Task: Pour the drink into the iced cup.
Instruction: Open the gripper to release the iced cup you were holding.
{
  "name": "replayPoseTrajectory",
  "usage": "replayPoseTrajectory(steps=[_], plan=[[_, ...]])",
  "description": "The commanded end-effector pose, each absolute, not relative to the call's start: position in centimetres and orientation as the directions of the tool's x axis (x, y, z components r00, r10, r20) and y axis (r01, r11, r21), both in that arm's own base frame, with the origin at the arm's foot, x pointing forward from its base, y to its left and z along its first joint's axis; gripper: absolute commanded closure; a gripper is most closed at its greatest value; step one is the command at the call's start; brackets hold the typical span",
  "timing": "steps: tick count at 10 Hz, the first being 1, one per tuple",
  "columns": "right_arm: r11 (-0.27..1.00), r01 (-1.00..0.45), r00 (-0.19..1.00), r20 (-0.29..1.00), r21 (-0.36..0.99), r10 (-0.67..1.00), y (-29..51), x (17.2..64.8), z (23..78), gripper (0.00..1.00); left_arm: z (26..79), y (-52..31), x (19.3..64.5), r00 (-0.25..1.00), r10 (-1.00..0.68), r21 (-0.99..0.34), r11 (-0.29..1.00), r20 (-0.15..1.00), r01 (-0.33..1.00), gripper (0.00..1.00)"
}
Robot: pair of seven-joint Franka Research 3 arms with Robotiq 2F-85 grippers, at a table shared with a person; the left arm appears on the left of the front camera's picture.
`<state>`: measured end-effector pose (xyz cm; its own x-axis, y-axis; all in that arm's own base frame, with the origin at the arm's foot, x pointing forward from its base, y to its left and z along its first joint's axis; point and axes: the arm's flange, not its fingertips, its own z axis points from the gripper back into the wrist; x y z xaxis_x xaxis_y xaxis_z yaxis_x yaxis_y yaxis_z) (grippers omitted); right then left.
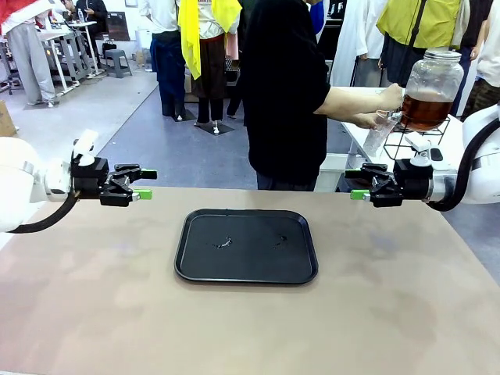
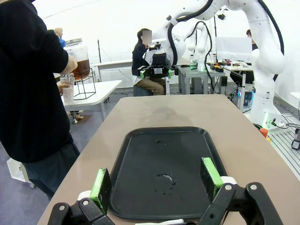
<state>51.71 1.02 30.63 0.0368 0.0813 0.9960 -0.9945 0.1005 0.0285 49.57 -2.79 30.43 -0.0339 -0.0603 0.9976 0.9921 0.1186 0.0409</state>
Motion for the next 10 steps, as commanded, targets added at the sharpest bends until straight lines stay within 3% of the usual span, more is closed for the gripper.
replayPoseTrajectory(steps=[1,10], plan=[[0.091,-0.995,0.044,0.995,0.036,0.087,1.16,51.97,30.94,0.00,30.58,-2.85,49.52,-0.035,-0.058,0.042,0.119,0.998,0.992,0.00],[0.091,-0.995,0.044,0.995,0.036,0.087,1.16,51.97,30.94,0.00,30.58,-2.85,49.52,-0.035,-0.058,0.042,0.119,0.998,0.992,0.00]])
